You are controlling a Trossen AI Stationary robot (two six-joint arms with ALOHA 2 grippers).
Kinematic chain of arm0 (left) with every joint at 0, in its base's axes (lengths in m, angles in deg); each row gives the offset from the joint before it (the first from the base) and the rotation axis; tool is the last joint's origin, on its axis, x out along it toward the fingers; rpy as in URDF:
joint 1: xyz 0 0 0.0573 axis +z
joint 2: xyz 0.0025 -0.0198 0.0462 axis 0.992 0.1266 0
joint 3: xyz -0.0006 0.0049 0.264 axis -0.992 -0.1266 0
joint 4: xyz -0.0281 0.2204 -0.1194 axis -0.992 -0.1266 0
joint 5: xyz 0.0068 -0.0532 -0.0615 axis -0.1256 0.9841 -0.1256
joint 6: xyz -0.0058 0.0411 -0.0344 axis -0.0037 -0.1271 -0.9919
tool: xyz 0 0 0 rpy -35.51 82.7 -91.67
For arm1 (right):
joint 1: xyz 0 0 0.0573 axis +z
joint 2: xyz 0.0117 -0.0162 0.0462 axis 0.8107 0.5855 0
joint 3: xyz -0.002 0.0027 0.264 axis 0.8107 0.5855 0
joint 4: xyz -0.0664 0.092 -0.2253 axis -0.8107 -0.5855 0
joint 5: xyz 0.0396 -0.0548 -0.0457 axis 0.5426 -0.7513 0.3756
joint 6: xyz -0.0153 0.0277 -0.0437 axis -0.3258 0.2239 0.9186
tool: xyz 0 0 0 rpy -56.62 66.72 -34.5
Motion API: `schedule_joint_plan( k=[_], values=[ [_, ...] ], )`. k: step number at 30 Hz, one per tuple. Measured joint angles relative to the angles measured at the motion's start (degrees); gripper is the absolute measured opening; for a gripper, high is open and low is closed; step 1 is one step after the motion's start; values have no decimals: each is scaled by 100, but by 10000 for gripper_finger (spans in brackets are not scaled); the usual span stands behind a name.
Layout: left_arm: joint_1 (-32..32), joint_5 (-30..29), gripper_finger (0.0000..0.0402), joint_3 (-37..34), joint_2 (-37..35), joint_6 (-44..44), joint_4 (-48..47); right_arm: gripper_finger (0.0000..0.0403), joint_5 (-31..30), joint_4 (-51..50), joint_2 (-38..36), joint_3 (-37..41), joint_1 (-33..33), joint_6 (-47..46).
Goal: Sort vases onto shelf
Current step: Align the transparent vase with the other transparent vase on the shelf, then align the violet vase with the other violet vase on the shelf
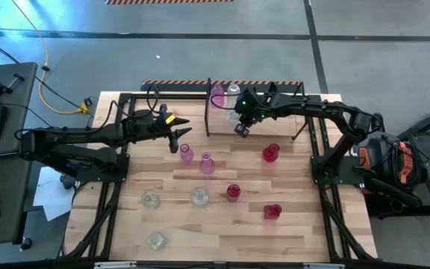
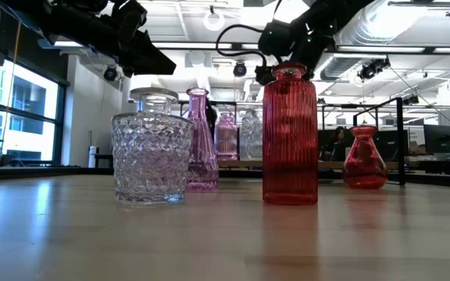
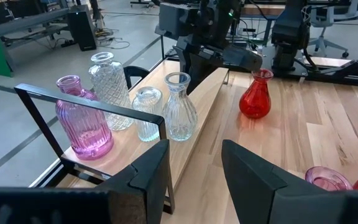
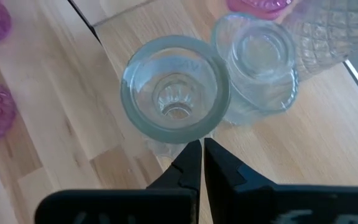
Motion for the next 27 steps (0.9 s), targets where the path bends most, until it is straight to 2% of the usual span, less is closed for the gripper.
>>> schedule_joint_plan(
  k=[15, 22, 27],
  values=[
    [-1, 1, 140, 0, 0, 6, -1, 0, 185, -2, 2, -2, 0, -39],
    [1, -76, 140, 0, 0, 148, 34, 0, -502, -948, -167, -253, 72, -94],
    [1, -79, 140, 0, 0, 297, 16, 0, -679, -789, -555, -354, 335, 114]
  ],
)
